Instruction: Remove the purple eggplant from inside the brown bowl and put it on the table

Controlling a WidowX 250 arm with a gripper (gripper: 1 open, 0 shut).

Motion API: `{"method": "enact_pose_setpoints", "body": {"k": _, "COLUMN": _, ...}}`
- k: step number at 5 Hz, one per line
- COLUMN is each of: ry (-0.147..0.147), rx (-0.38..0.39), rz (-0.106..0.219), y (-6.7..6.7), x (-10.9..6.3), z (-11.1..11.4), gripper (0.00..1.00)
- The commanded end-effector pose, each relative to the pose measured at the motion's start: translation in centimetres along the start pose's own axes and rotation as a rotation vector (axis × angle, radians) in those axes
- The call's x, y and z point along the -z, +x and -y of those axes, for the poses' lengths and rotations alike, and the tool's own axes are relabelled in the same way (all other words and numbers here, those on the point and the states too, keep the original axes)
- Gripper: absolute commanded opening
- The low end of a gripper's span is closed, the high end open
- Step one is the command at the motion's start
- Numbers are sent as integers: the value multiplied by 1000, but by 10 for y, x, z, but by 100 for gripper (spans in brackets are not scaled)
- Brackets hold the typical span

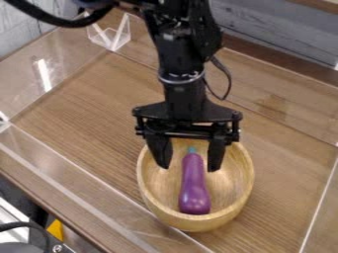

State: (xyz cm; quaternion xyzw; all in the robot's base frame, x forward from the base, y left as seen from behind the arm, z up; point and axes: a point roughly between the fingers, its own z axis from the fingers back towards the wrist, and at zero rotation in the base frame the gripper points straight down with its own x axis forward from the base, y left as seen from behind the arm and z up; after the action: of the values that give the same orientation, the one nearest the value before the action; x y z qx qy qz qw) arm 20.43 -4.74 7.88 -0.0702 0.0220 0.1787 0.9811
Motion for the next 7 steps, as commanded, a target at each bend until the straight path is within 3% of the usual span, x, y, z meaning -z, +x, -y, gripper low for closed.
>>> {"method": "enact_pose_setpoints", "body": {"k": 1, "ry": -12, "rx": -2, "rz": 22, "y": 3, "x": 1, "z": 4, "gripper": 100}}
{"method": "enact_pose_setpoints", "body": {"k": 6, "ry": -3, "rx": -51, "rz": 0, "y": 2, "x": 8, "z": 9, "gripper": 100}}
{"method": "enact_pose_setpoints", "body": {"k": 7, "ry": 3, "rx": -68, "rz": 10, "y": 2, "x": 15, "z": 9, "gripper": 100}}
